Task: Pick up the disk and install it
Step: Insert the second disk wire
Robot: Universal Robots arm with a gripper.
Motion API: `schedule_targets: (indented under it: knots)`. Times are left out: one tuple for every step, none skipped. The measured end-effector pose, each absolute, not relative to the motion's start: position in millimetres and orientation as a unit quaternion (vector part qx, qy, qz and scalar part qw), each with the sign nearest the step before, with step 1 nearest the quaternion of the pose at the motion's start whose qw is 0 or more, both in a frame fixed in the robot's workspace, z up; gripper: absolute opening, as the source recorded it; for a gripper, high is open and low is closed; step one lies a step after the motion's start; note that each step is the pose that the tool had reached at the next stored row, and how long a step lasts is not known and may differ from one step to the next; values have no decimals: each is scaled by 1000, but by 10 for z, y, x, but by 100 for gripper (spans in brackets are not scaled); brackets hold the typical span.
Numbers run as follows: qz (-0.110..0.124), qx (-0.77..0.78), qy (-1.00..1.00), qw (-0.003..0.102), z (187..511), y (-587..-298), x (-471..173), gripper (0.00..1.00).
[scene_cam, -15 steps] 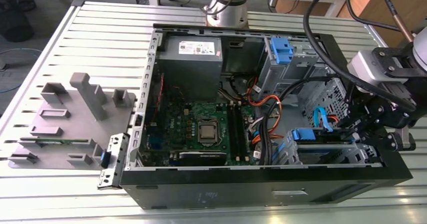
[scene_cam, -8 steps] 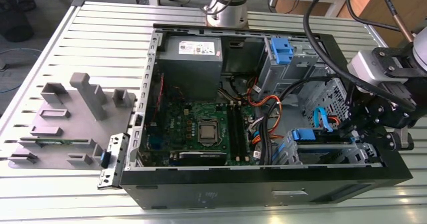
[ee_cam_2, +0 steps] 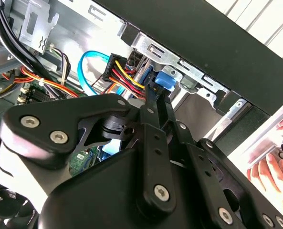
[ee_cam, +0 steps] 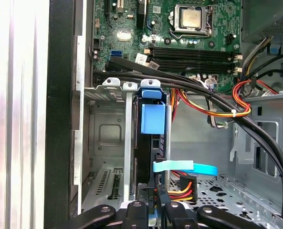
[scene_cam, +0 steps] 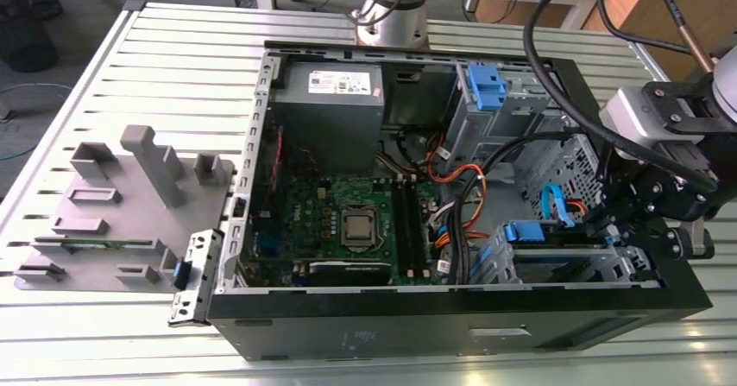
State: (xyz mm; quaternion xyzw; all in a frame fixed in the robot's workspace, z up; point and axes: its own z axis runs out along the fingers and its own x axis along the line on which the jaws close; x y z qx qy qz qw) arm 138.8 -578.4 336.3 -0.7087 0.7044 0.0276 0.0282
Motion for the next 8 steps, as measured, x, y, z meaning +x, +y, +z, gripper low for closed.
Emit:
schedule_targets:
  knots:
    - [28,-709,704,28,3363,-5784,1388,22]
    - [28,-709,704,28,3363,-5784,1388,22]
    - [28,-709,704,28,3363,-5784,1388,22]
    - [27,-709,704,28,3363,-5784,1388,22]
    - [27,-709,704,28,3363,-5784,1388,23]
    - [27,-709,704,28,3363,-5784,1388,23]
    - [27,-709,704,28,3363,-5784,1388,29]
    - [27,-709,704,28,3363,-5784,1388,29]
